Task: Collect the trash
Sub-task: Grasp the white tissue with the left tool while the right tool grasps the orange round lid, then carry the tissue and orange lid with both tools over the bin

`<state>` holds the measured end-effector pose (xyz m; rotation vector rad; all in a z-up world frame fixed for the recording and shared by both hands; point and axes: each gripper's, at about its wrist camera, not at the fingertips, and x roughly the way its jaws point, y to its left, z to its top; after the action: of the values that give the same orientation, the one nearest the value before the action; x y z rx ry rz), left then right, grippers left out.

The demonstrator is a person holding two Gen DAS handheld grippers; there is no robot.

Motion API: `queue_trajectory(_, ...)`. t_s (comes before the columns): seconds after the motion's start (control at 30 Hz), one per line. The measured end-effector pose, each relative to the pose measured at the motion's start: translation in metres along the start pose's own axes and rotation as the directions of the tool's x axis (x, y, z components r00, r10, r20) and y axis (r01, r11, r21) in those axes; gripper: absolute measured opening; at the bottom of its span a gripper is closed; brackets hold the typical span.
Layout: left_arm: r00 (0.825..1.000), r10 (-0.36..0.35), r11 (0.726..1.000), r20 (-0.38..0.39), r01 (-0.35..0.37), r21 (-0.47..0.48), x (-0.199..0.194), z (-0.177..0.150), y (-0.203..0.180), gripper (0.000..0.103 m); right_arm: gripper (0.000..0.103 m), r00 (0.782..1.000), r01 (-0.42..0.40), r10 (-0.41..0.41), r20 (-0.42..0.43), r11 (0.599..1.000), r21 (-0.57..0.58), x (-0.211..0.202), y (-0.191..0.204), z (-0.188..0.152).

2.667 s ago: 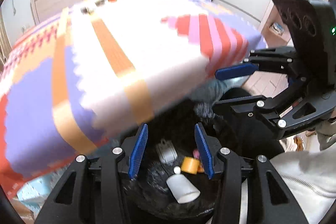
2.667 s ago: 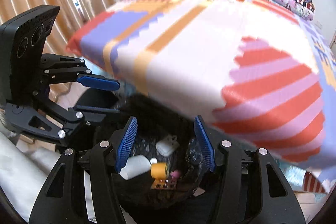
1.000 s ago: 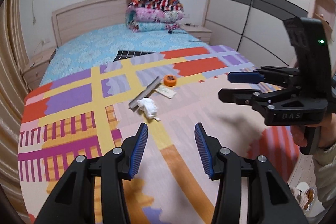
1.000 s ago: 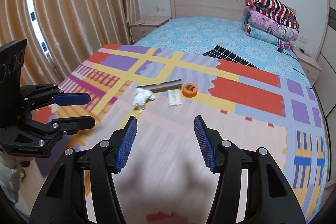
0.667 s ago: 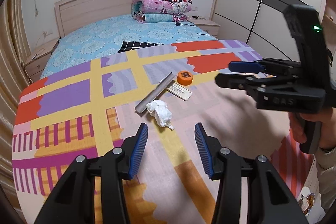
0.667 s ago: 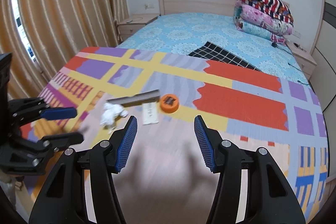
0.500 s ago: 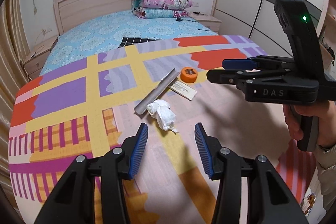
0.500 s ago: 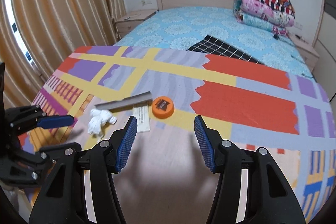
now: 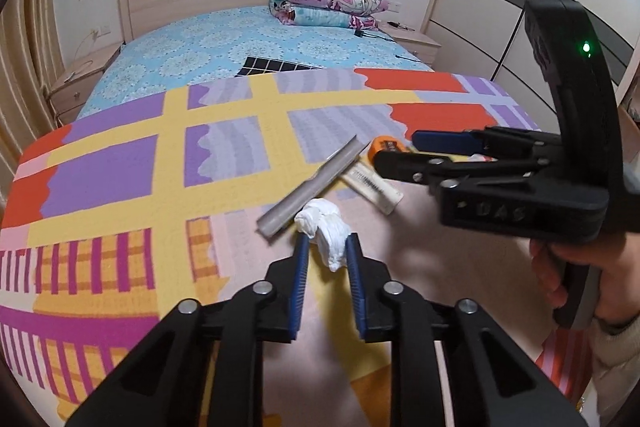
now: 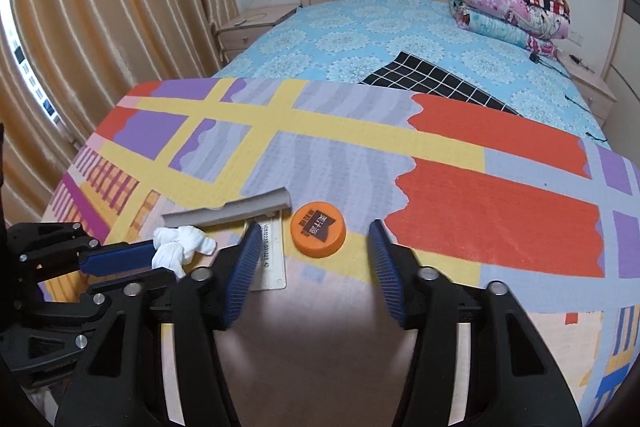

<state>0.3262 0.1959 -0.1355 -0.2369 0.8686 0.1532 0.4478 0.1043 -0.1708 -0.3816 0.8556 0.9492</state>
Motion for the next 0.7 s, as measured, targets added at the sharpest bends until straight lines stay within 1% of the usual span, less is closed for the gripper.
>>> queue_trajectory(0.17,1.000,0.000,1.000,-0.005,0.000,0.006,0.004,0.005,-0.006,0.008,0.038,1.000,0.017,-0.017,-0.001,1.000,0.002,0.006,-0.001,0.002)
queue_trajectory(0.23,1.000,0.003,1.000,-0.003,-0.003,0.011,0.005,0.004,-0.008,0.007,0.030,1.000,0.022,-0.022,0.002,1.000,0.009,0.005,-0.002,0.003)
queue_trajectory(0.5,1.000,-0.014,1.000,0.021,0.013,0.019,-0.008,-0.005,-0.014,0.006,0.030,1.000,0.013,-0.014,0.021,0.999,0.037,-0.003,-0.005,-0.004)
queue_trajectory(0.57,0.999,-0.016,1.000,0.028,0.015,0.020,-0.014,-0.010,-0.017,0.006,0.030,1.000,-0.004,0.003,0.026,0.999,0.050,-0.008,-0.006,-0.009)
queue_trajectory(0.7,0.999,-0.016,0.999,0.047,0.014,0.034,-0.029,-0.018,-0.025,0.006,0.030,0.999,0.000,-0.001,0.037,0.999,0.042,-0.025,-0.002,-0.018)
